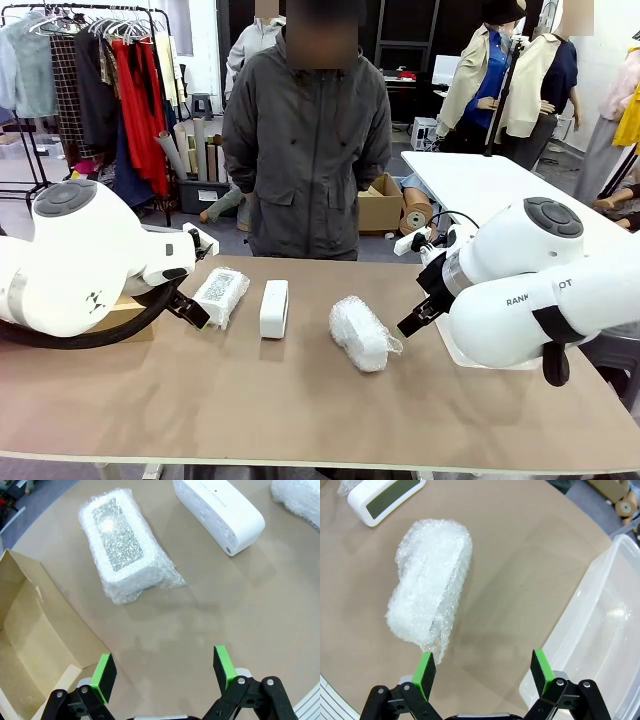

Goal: Separate and place wrapped and unwrapped clocks.
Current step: Pick up the Digital clock indicated by the person.

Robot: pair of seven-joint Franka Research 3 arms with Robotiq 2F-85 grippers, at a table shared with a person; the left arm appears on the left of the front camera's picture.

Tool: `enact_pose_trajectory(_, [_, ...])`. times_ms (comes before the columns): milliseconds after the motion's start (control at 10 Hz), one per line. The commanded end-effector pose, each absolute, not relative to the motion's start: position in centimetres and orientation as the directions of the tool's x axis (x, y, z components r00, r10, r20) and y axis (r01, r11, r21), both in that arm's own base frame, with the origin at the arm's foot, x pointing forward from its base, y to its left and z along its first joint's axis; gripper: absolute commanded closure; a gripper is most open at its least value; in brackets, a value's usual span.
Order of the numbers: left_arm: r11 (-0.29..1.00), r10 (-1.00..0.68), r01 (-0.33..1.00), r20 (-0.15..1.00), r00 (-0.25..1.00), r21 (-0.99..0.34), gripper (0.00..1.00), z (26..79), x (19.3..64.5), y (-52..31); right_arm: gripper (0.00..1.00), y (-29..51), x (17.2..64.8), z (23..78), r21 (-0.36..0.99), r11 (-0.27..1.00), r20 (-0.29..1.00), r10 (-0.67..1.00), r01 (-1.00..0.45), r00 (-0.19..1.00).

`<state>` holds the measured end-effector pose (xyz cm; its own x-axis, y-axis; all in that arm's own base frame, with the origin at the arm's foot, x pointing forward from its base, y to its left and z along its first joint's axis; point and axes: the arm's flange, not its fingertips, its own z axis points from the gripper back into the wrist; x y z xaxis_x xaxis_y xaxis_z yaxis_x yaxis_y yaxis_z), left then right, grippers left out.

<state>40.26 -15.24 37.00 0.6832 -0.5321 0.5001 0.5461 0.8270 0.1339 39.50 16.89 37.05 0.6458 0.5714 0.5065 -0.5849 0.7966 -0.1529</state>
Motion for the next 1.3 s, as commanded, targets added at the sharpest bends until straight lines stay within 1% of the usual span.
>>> enact_pose_trajectory(0, [0.827,-0.532,0.546,0.500,0.683,0.134,0.00,37.0,40.3,-15.2,0.00,16.9,39.5,37.1,-0.153,0.797,0.507,0.571,-0.585,0.646])
enact_pose_trajectory(200, [0.796,-0.571,0.600,0.425,0.703,0.077,0.00,39.0,40.5,-15.6,0.00,17.5,39.6,37.9,-0.109,0.764,0.489,0.598,-0.636,0.635])
enact_pose_trajectory(300, [0.780,-0.581,0.624,0.424,0.695,0.046,0.00,40.4,40.9,-15.2,0.00,17.9,39.7,38.6,-0.092,0.747,0.488,0.610,-0.658,0.625])
enact_pose_trajectory(400, [0.753,-0.595,0.658,0.453,0.664,0.025,0.00,42.3,41.0,-15.0,0.00,18.1,39.8,39.5,-0.057,0.730,0.474,0.620,-0.681,0.625])
enact_pose_trajectory(500, [0.711,-0.626,0.703,0.453,0.635,-0.002,0.00,43.7,41.0,-14.9,0.00,18.1,39.9,40.5,-0.042,0.704,0.462,0.643,-0.709,0.611])
enact_pose_trajectory(700, [0.623,-0.687,0.780,0.441,0.578,-0.052,0.00,46.2,41.8,-13.9,0.00,18.1,40.1,42.9,-0.028,0.630,0.449,0.701,-0.776,0.554])
enact_pose_trajectory(800, [0.553,-0.717,0.829,0.464,0.521,-0.076,0.00,47.3,42.2,-13.6,0.00,17.8,40.2,44.3,-0.023,0.586,0.462,0.725,-0.810,0.512])
enact_pose_trajectory(900, [0.471,-0.751,0.880,0.497,0.435,-0.059,0.00,48.5,42.9,-12.7,0.00,17.3,40.6,45.8,-0.028,0.541,0.478,0.746,-0.840,0.464])
enact_pose_trajectory(1000, [0.388,-0.770,0.922,0.546,0.331,-0.011,0.00,49.5,43.4,-12.2,0.00,16.5,41.1,47.4,-0.021,0.473,0.509,0.763,-0.881,0.397])
enact_pose_trajectory(1100, [0.314,-0.785,0.948,0.575,0.232,0.046,0.00,50.8,43.9,-11.5,0.00,15.8,41.5,48.8,-0.036,0.429,0.553,0.761,-0.902,0.340])
enact_pose_trajectory(1200, [0.256,-0.786,0.964,0.596,0.165,0.070,0.00,52.1,44.3,-11.1,0.00,14.9,41.9,50.0,-0.068,0.393,0.572,0.768,-0.917,0.287])
